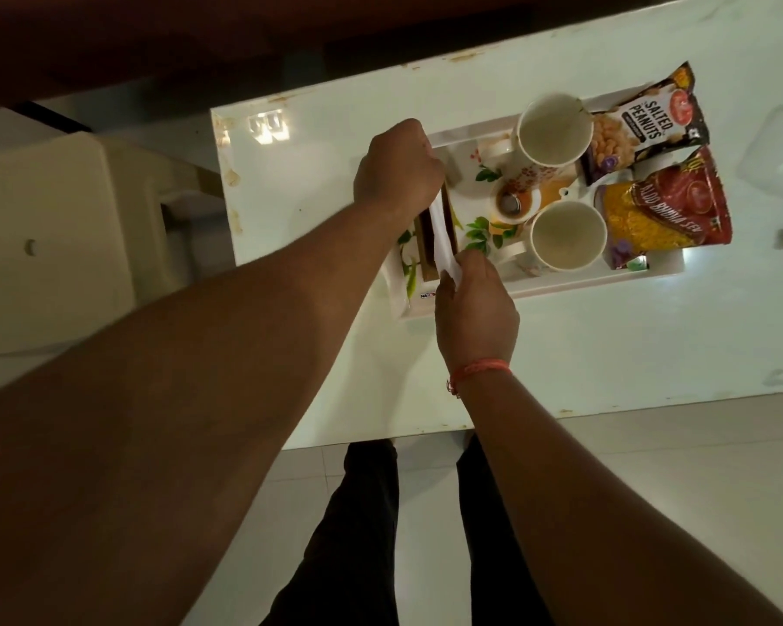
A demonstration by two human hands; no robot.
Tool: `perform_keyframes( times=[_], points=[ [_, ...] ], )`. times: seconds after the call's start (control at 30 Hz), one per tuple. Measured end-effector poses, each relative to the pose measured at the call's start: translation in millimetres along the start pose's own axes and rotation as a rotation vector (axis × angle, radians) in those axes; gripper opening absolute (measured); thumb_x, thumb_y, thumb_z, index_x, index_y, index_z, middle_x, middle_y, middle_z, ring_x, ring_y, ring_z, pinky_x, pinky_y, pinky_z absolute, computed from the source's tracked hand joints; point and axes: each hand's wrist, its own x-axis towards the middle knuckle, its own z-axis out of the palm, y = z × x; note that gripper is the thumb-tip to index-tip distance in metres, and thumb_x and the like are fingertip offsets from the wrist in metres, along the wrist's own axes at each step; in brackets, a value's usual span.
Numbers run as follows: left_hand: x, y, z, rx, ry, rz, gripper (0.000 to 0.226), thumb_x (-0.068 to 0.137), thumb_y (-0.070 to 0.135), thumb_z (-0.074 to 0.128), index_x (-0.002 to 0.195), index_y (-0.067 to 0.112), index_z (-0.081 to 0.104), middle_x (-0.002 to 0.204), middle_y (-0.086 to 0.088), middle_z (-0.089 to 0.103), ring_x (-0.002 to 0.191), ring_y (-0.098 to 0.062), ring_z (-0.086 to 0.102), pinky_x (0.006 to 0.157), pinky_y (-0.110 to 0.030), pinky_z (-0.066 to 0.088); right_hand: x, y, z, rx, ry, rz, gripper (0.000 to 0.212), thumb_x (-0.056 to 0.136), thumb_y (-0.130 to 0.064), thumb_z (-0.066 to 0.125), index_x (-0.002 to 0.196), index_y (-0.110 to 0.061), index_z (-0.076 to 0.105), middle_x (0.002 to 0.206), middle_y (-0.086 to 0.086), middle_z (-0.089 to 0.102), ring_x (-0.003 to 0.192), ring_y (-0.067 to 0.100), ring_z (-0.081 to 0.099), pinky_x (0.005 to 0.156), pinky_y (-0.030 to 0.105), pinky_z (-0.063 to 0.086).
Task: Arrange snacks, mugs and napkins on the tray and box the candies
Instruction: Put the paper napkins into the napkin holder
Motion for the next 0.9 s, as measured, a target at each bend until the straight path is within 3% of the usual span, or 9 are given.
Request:
perform_keyframes(
  times=[0.13,0.37,0.63,0.8,0.9],
  points=[
    [4,-4,10,0.057,0.026,0.027,0.008,0.082,0.013,0.055,0.086,0.018,0.058,0.09,0.002,0.066,0.082,-0.017,0.062,0.072,-0.032,0.054,3,7,12,-0.006,0.001,0.032,0.023,0.091,-0.021,0.062,0.113,-0.017,0.056,0.108,0.003,0.063,0.092,0.024,0.064,0.07,0.032,0.051],
    [12,-11,22,0.079,0.089,0.019,0.012,0.084,0.015,0.056,0.094,0.014,0.062,0.095,-0.002,0.068,0.088,-0.021,0.064,0.079,-0.038,0.056,12,14,21,0.049,-0.027,0.091,0.023,0.092,-0.019,0.061,0.114,-0.015,0.055,0.11,0.005,0.062,0.091,0.028,0.065,0.073,0.036,0.052],
    [14,-25,24,-0.061,0.141,-0.029,0.041,0.094,0.049,0.048,0.108,0.012,0.057,0.108,-0.004,0.064,0.098,-0.022,0.061,0.083,-0.037,0.054,4,31,15,0.157,-0.13,0.083,0.041,0.091,-0.031,0.064,0.125,-0.013,0.05,0.123,0.007,0.058,0.114,0.024,0.054,0.099,0.039,0.05],
    [-6,-49,21,-0.188,0.232,-0.121,0.044,0.096,0.048,0.044,0.113,0.009,0.057,0.11,-0.006,0.063,0.099,-0.019,0.06,0.077,-0.025,0.046,-19,48,4,0.087,-0.162,0.01,0.044,0.093,-0.037,0.061,0.129,-0.014,0.051,0.13,0.004,0.057,0.124,0.019,0.049,0.103,0.026,0.038],
    [-26,-70,21,-0.173,0.265,-0.147,0.044,0.097,0.046,0.043,0.114,0.008,0.057,0.112,-0.007,0.06,0.103,-0.022,0.057,0.086,-0.033,0.048,-29,59,-3,0.02,-0.117,-0.037,0.039,0.094,-0.037,0.058,0.123,-0.012,0.056,0.123,0.006,0.061,0.117,0.023,0.054,0.101,0.035,0.045]
  ],
)
